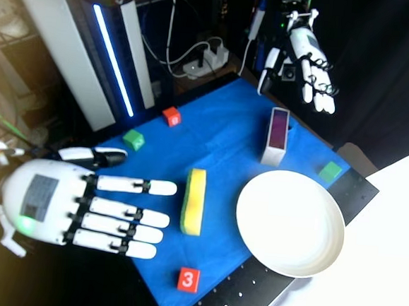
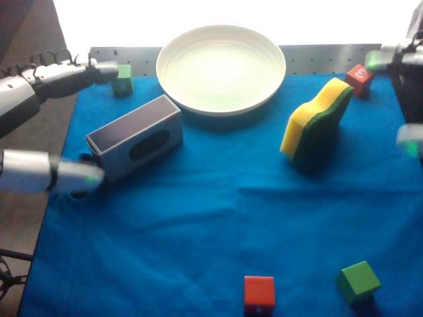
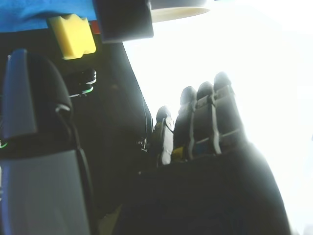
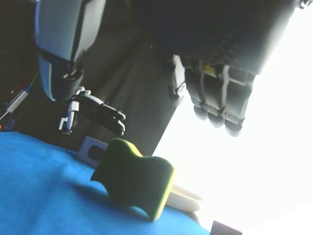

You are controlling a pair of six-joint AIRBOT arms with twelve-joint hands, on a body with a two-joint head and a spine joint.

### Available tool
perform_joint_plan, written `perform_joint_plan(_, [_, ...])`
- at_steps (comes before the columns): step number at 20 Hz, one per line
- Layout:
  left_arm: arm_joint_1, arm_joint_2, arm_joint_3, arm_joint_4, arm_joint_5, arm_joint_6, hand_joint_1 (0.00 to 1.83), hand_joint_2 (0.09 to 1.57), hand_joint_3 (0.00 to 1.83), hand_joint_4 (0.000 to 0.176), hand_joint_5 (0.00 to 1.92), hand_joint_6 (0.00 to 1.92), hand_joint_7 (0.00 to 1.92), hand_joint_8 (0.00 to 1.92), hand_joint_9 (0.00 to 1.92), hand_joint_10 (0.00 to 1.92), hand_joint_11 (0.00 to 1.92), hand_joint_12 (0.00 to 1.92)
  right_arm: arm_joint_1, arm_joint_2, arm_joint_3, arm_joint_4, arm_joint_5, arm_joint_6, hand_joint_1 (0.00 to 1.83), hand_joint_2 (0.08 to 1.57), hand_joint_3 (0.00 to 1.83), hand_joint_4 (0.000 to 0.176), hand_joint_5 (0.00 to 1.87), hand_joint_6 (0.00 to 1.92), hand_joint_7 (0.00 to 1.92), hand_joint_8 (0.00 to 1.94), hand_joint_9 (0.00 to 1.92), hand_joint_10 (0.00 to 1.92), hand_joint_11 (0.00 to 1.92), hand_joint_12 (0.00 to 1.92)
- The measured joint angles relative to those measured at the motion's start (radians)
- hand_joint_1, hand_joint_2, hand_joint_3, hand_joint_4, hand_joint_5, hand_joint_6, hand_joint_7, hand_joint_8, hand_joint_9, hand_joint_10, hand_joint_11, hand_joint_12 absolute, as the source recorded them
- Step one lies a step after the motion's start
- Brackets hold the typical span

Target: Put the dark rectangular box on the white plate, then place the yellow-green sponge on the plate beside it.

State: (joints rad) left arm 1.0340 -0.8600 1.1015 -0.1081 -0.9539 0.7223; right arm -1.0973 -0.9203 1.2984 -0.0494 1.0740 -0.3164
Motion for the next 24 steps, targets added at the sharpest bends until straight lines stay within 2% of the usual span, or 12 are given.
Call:
perform_joint_plan(3, [-0.063, -0.036, 0.036, 0.025, 0.057, 0.006, 0.68, 0.97, 0.0, 0.062, 0.22, 0.0, 0.12, 0.01, 0.06, 0.01, 0.01, 0.1, 0.0, 0.0, 0.002, 0.0, -0.006, 0.0, 0.41, 1.32, 0.0, 0.068, 0.48, 0.0, 0.23, 0.0, 0.17, 0.0, 0.0, 0.55])
perform_joint_plan(6, [-0.151, -0.089, 0.076, 0.057, 0.126, 0.05, 0.72, 0.94, 0.0, 0.052, 0.22, 0.0, 0.12, 0.0, 0.05, 0.0, 0.0, 0.06, 0.0, 0.0, 0.002, -0.001, -0.01, 0.0, 0.39, 1.32, 0.0, 0.07, 0.49, 0.0, 0.24, 0.0, 0.2, 0.0, 0.0, 0.74])
perform_joint_plan(7, [-0.166, -0.103, 0.084, 0.058, 0.142, 0.065, 0.71, 0.94, 0.0, 0.022, 0.22, 0.0, 0.11, 0.0, 0.04, 0.0, 0.0, 0.02, 0.0, 0.0, 0.002, -0.002, -0.01, 0.0, 0.38, 1.32, 0.0, 0.057, 0.5, 0.0, 0.25, 0.0, 0.2, 0.0, 0.0, 0.71])
perform_joint_plan(8, [-0.19, -0.134, 0.106, 0.06, 0.18, 0.083, 0.69, 0.93, 0.0, 0.024, 0.23, 0.0, 0.12, 0.0, 0.05, 0.0, 0.02, 0.02, 0.0, 0.0, 0.002, -0.001, -0.011, 0.0, 0.39, 1.32, 0.0, 0.052, 0.51, 0.0, 0.25, 0.0, 0.19, 0.0, 0.0, 0.69])
perform_joint_plan(10, [-0.216, -0.172, 0.14, 0.06, 0.238, 0.101, 0.75, 0.92, 0.0, 0.066, 0.25, 0.01, 0.14, 0.01, 0.07, 0.01, 0.04, 0.03, 0.0, 0.0, 0.003, -0.002, -0.011, 0.0, 0.42, 1.33, 0.0, 0.046, 0.52, 0.0, 0.24, 0.0, 0.21, 0.0, 0.0, 0.75])
perform_joint_plan(13, [-0.233, -0.202, 0.172, 0.036, 0.309, 0.138, 0.8, 0.94, 0.0, 0.068, 0.28, 0.01, 0.18, 0.02, 0.1, 0.01, 0.05, 0.04, 0.0, 0.0, 0.003, -0.002, -0.011, 0.0, 0.46, 1.31, 0.0, 0.057, 0.55, 0.0, 0.23, 0.0, 0.25, 0.0, 0.0, 1.0])
perform_joint_plan(14, [-0.235, -0.204, 0.174, 0.021, 0.331, 0.168, 0.76, 0.93, 0.0, 0.068, 0.3, 0.0, 0.2, 0.0, 0.1, 0.01, 0.05, 0.06, 0.0, 0.0, 0.003, -0.004, -0.011, 0.0, 0.41, 1.3, 0.0, 0.083, 0.55, 0.0, 0.23, 0.0, 0.24, 0.0, 0.0, 0.96])
perform_joint_plan(16, [-0.235, -0.204, 0.176, 0.01, 0.36, 0.188, 0.8, 0.92, 0.0, 0.054, 0.33, 0.01, 0.23, 0.01, 0.12, 0.01, 0.06, 0.07, 0.0, 0.0, 0.003, -0.004, -0.011, 0.0, 0.46, 1.31, 0.0, 0.061, 0.56, 0.0, 0.23, 0.0, 0.21, 0.0, 0.0, 0.85])
perform_joint_plan(19, [-0.235, -0.204, 0.18, 0.008, 0.373, 0.192, 0.89, 0.97, 0.0, 0.0, 0.5, 0.01, 0.54, 0.01, 0.49, 0.03, 0.01, 0.96, 0.0, 0.0, 0.003, -0.004, -0.012, 0.0, 0.49, 1.31, 0.0, 0.052, 0.56, 0.0, 0.22, 0.0, 0.19, 0.01, 0.0, 0.72])
perform_joint_plan(21, [-0.238, -0.204, 0.18, 0.011, 0.375, 0.192, 1.07, 1.03, 0.0, 0.0, 0.7, 0.02, 0.8, 0.06, 0.81, 0.15, 0.3, 1.19, 0.0, 0.0, 0.003, -0.004, -0.012, 0.0, 0.55, 1.31, 0.0, 0.047, 0.57, 0.0, 0.24, 0.0, 0.18, 0.0, 0.0, 0.65])
perform_joint_plan(22, [-0.238, -0.204, 0.18, 0.011, 0.372, 0.192, 1.21, 1.12, 0.0, 0.0, 0.8, 0.84, 0.97, 0.89, 1.01, 0.38, 0.61, 1.28, 0.0, 0.0, 0.003, -0.004, -0.011, 0.001, 0.53, 1.31, 0.0, 0.058, 0.57, 0.0, 0.24, 0.0, 0.17, 0.0, 0.0, 0.64])
perform_joint_plan(24, [-0.242, -0.204, 0.18, 0.011, 0.373, 0.193, 1.24, 1.15, 0.0, 0.0, 0.83, 1.06, 0.96, 1.2, 0.98, 1.01, 0.91, 1.38, 0.0, 0.0, 0.003, -0.004, -0.012, 0.001, 0.52, 1.31, 0.0, 0.052, 0.56, 0.0, 0.23, 0.0, 0.24, 0.0, 0.0, 0.83])
